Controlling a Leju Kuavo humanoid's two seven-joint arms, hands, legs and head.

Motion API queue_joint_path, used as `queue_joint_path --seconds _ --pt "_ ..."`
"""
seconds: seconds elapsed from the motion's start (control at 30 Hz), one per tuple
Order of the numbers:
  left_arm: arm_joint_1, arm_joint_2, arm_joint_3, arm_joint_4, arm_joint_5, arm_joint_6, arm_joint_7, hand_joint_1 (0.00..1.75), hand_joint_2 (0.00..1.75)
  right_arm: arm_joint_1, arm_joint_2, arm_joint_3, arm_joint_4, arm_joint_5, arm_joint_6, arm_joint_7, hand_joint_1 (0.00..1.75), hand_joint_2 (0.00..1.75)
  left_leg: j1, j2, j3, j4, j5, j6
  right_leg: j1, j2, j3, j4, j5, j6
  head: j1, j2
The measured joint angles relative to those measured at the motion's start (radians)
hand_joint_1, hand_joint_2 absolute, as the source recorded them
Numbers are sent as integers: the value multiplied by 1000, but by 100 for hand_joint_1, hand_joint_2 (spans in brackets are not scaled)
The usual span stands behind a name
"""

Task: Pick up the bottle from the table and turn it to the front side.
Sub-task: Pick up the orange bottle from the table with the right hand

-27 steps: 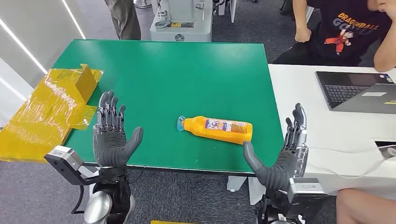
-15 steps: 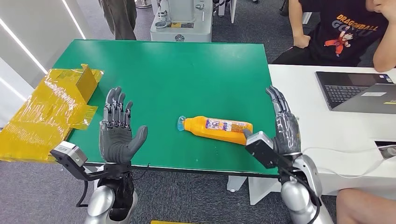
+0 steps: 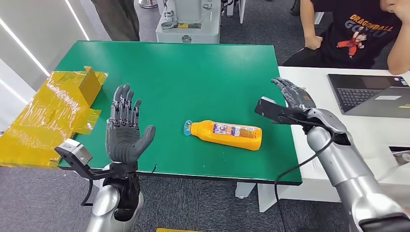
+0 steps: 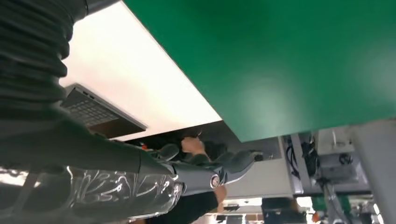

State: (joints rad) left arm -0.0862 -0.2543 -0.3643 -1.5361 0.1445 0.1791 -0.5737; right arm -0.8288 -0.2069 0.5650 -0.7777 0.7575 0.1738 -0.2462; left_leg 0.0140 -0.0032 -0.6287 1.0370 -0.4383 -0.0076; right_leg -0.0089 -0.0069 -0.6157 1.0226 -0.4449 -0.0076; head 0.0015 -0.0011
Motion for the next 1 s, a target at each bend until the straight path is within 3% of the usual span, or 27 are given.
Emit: queue_joint_path --seconds 0.23,0.57,0.77,1.0 --pt "-17 6 0 15 12 0 3 0 175 -117 50 85 180 -66 56 -52 0 175 0 0 0 0 0 0 0 0 0 0 0 0 0 0" --pt "-40 6 -13 37 19 10 -1 0 175 -144 200 152 317 -94 78 -106 0 175 0 2 0 0 0 0 0 2 -1 0 0 0 0 0" --pt "-41 9 -16 38 31 37 -5 0 175 -131 265 178 368 -90 92 -86 0 175 0 2 0 0 0 0 0 2 -1 0 0 0 0 0" --pt "-49 18 -17 42 49 54 -11 0 175 -127 282 208 410 -54 140 -12 0 175 0 2 0 0 0 0 0 2 -1 0 0 0 0 0"
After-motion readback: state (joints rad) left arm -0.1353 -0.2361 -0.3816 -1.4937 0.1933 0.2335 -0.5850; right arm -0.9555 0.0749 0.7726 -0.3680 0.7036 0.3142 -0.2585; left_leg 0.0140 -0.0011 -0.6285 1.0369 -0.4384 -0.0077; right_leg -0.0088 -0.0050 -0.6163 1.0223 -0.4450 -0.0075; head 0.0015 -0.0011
